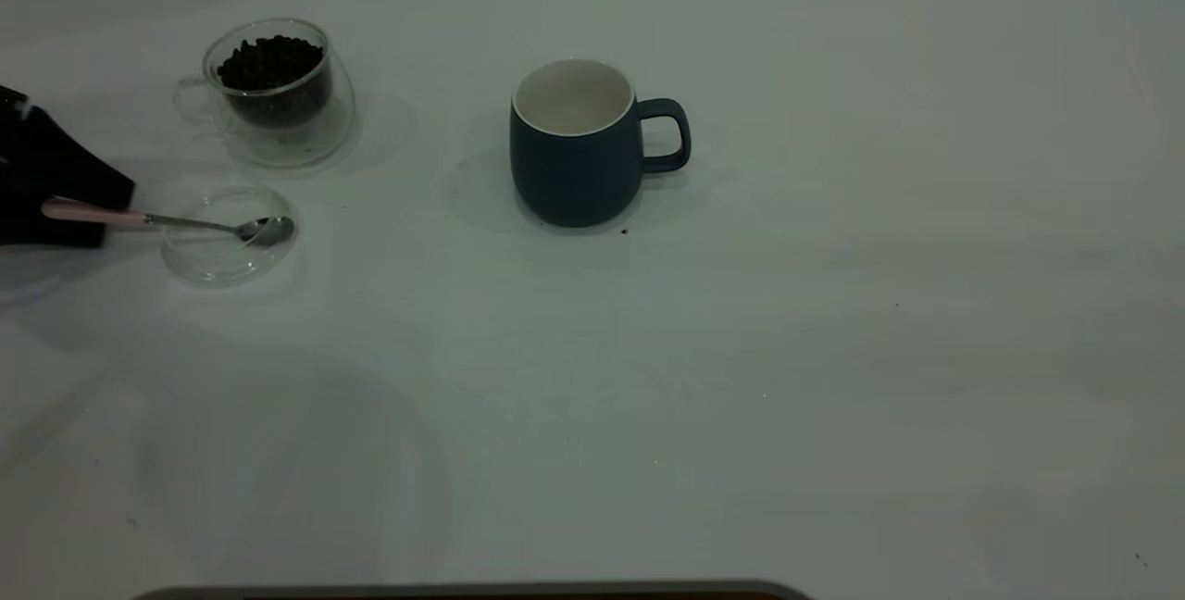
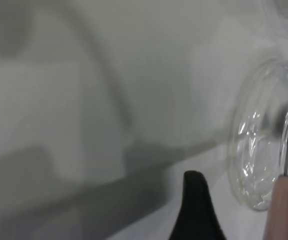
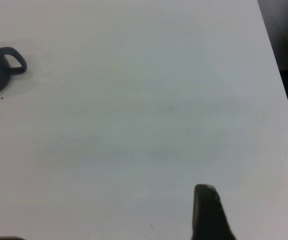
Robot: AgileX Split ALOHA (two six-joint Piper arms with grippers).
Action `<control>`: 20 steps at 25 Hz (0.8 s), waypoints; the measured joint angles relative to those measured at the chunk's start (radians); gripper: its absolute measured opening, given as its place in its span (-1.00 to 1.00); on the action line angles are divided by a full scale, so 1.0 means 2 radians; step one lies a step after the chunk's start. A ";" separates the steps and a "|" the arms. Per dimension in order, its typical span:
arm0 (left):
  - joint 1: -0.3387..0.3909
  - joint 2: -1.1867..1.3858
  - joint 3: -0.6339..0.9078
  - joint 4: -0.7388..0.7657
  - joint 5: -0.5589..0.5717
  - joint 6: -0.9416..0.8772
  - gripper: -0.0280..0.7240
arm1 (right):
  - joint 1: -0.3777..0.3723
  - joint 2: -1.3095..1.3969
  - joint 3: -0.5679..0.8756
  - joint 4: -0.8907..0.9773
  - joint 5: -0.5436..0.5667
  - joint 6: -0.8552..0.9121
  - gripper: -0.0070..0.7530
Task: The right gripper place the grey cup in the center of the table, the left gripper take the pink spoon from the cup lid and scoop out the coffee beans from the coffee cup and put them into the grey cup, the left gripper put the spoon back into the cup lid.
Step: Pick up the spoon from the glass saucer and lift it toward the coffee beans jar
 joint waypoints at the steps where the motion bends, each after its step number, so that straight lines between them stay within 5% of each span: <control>1: -0.004 0.001 0.000 0.000 -0.001 0.000 0.65 | 0.000 0.000 0.000 0.000 0.000 0.000 0.27; 20: -0.013 0.001 0.000 0.022 0.010 -0.003 0.30 | 0.000 0.000 0.000 0.000 0.000 0.000 0.27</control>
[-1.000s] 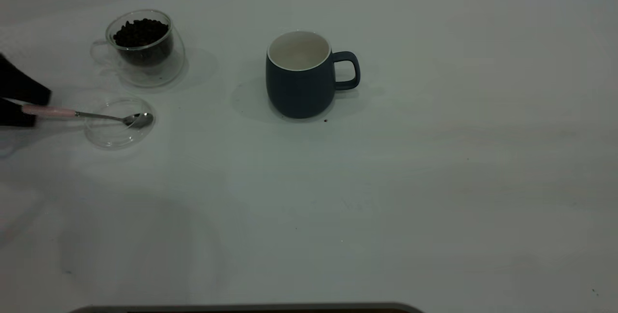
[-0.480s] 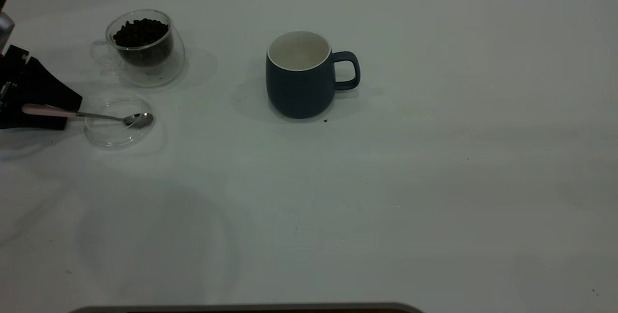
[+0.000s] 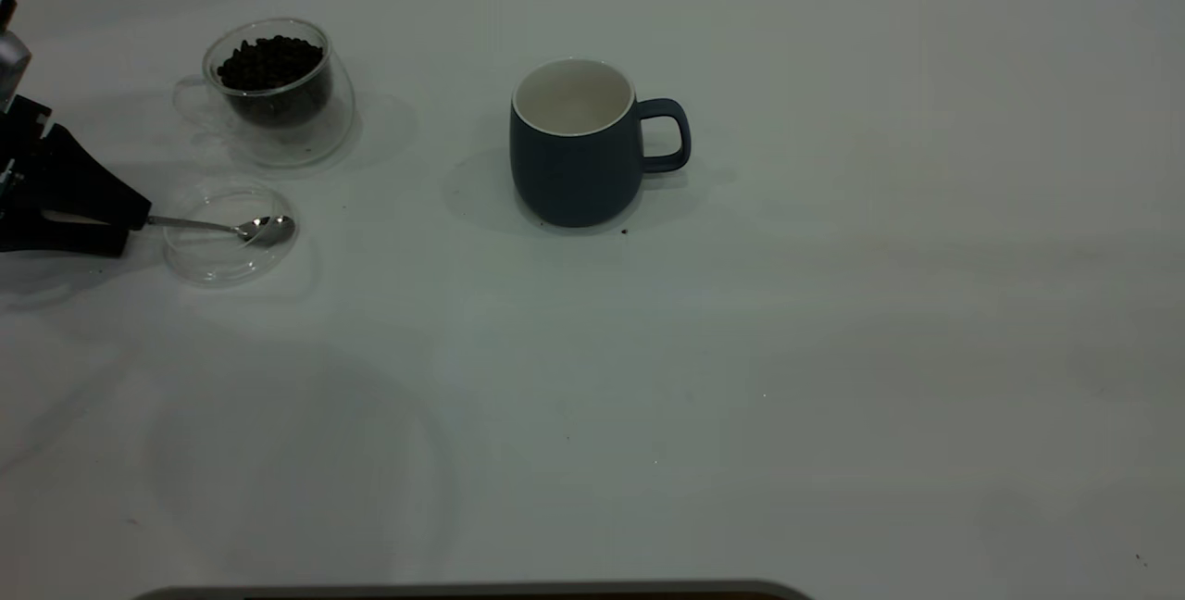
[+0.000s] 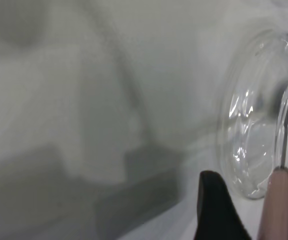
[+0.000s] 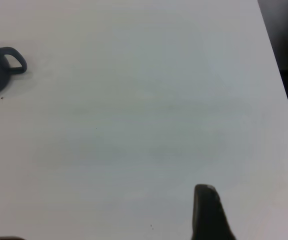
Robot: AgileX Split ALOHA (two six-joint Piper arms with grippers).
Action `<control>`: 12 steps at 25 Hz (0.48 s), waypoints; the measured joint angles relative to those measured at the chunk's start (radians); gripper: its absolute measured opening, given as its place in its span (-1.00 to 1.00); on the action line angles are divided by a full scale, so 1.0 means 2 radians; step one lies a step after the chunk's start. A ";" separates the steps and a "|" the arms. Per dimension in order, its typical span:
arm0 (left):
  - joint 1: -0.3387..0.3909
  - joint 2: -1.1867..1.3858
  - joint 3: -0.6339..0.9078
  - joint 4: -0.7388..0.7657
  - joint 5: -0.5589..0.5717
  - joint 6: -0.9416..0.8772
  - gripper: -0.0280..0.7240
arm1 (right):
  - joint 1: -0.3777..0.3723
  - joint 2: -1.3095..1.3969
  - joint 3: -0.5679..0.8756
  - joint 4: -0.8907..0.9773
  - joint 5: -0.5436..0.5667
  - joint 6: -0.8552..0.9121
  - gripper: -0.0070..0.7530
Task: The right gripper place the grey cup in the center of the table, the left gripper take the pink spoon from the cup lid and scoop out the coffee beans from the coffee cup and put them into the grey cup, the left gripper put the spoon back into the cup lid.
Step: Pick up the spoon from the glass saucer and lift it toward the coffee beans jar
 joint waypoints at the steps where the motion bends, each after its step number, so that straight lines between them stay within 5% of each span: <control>1: 0.000 0.000 0.000 0.000 0.000 0.000 0.30 | 0.000 0.000 0.000 0.000 0.000 0.000 0.27; 6: 0.002 0.000 -0.003 0.000 0.001 0.000 0.24 | 0.000 0.000 0.000 0.000 0.000 0.000 0.27; 12: 0.014 0.000 -0.031 0.000 0.026 -0.020 -0.10 | 0.000 0.000 0.000 0.000 0.000 0.000 0.27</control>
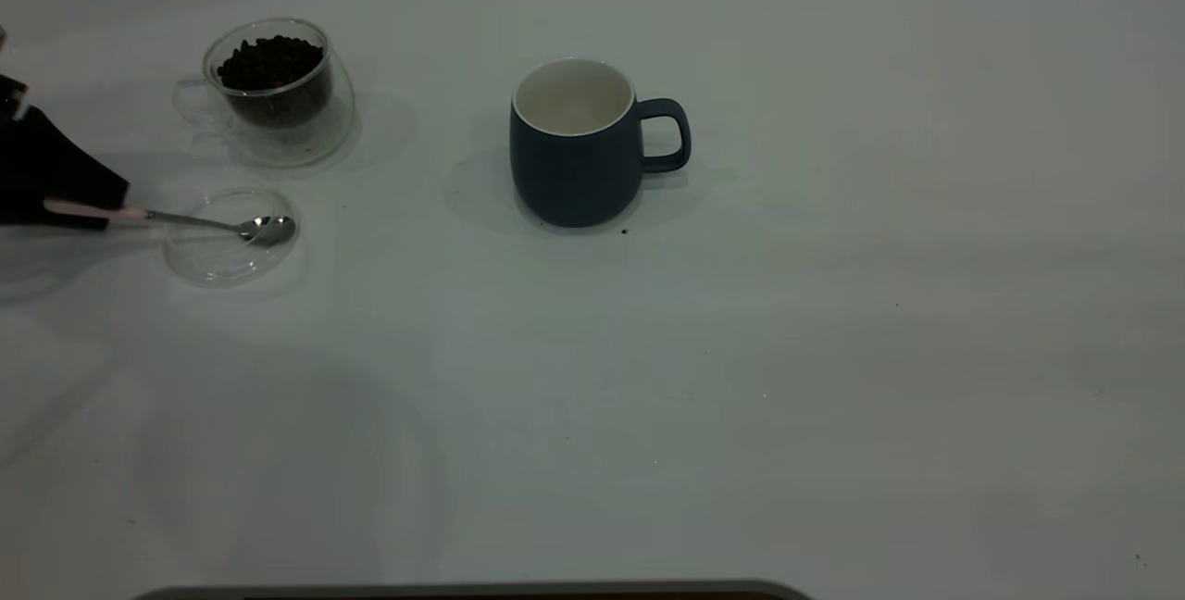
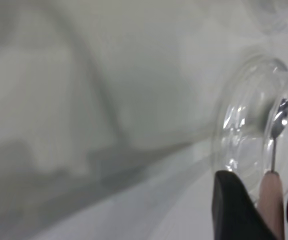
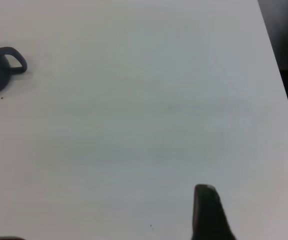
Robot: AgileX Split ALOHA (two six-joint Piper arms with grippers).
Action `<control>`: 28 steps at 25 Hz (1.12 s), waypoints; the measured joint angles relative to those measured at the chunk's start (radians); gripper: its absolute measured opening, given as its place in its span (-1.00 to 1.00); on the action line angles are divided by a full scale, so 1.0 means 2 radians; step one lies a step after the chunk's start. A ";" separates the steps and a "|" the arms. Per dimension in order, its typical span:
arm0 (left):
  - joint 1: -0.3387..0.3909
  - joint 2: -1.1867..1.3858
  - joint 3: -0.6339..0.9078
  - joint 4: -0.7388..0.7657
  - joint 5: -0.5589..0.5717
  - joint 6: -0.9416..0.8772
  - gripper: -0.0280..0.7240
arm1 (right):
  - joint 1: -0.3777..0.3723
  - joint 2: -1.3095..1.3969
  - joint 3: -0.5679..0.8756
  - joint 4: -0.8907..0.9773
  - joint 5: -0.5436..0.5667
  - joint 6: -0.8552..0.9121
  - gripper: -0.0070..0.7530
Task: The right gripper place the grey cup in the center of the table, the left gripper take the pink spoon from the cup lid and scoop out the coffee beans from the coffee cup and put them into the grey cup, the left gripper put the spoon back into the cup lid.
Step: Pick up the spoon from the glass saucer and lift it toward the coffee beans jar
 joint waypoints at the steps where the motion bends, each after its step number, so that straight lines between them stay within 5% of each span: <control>1: 0.001 0.000 -0.003 0.000 0.005 -0.005 -0.19 | 0.000 0.000 0.000 0.000 0.000 0.000 0.27; 8: 0.001 0.000 -0.004 0.000 0.035 -0.012 -0.40 | 0.000 0.000 0.000 0.000 0.000 0.000 0.27; 17: 0.001 0.000 -0.004 -0.001 0.032 -0.015 -0.09 | 0.000 0.000 0.000 0.000 0.000 0.000 0.27; 28: 0.001 0.002 -0.004 -0.011 0.016 -0.015 0.01 | 0.000 0.000 0.000 0.000 0.000 0.000 0.27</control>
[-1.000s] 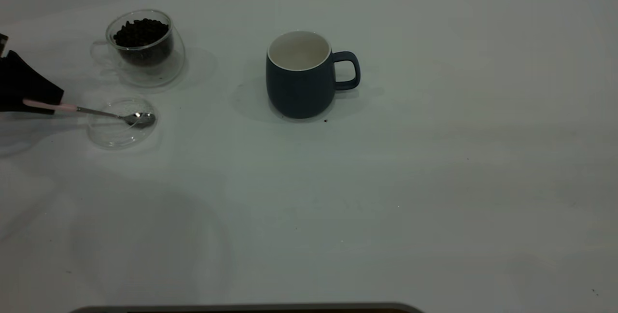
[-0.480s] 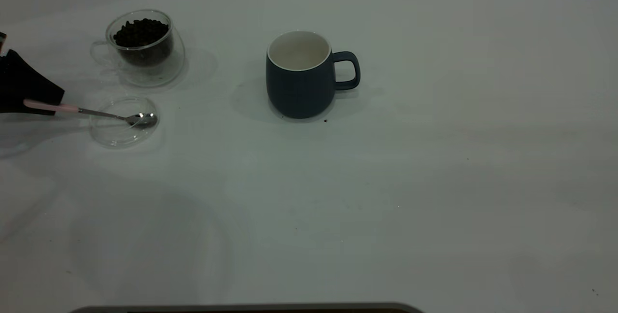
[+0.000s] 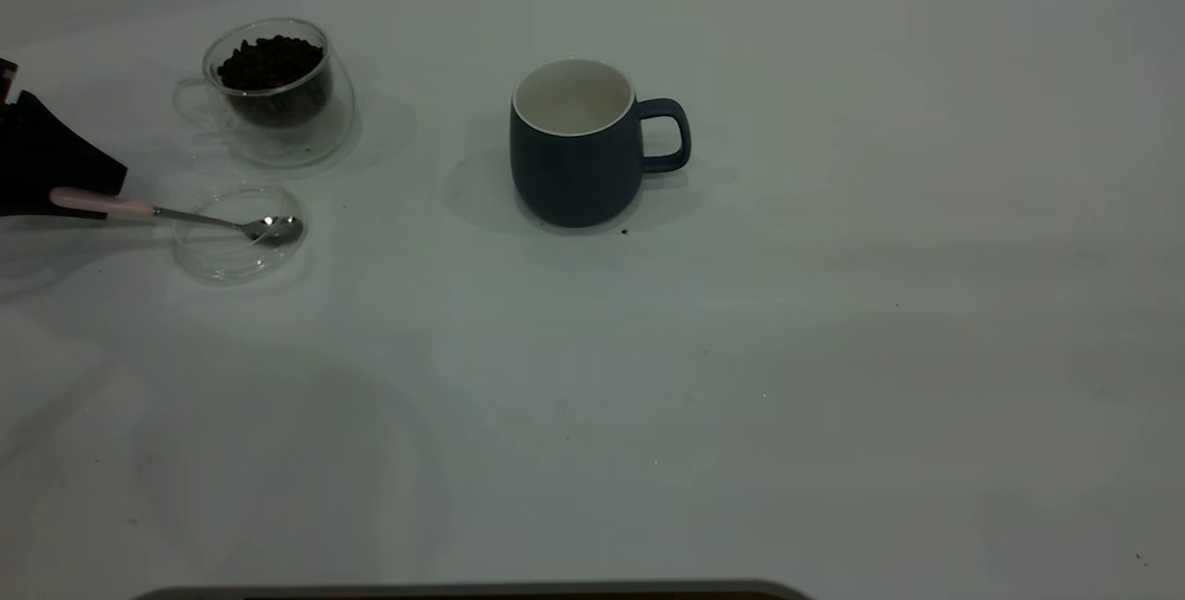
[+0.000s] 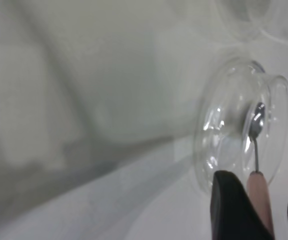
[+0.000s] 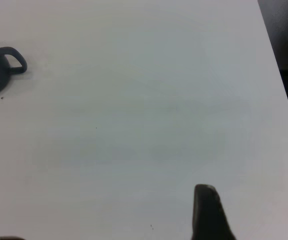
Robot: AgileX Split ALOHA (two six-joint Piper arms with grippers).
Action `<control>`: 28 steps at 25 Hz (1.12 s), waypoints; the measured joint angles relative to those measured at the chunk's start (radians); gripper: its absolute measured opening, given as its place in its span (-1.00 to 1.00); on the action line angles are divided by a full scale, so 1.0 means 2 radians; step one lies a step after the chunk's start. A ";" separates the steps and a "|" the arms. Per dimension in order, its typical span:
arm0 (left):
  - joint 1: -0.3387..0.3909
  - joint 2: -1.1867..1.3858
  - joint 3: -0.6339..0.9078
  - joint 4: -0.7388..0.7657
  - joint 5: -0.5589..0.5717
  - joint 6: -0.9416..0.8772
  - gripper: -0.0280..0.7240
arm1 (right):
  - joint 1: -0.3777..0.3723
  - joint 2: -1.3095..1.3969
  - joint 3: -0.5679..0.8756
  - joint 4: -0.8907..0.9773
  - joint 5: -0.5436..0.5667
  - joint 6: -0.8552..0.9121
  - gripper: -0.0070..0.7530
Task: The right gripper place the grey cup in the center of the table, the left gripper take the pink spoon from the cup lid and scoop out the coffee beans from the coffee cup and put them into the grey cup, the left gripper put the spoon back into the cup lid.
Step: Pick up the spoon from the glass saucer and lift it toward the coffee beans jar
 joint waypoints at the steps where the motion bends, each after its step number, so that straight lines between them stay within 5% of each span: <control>1: 0.000 0.000 0.000 0.000 0.000 0.000 0.05 | 0.000 0.000 0.000 0.000 0.000 0.000 0.27; 7: 0.000 0.010 0.000 -0.001 -0.001 -0.009 0.25 | 0.000 0.000 0.000 0.000 0.000 0.000 0.27; 28: 0.000 0.024 0.000 -0.018 0.000 -0.030 0.26 | 0.000 0.000 0.000 0.000 0.000 0.000 0.27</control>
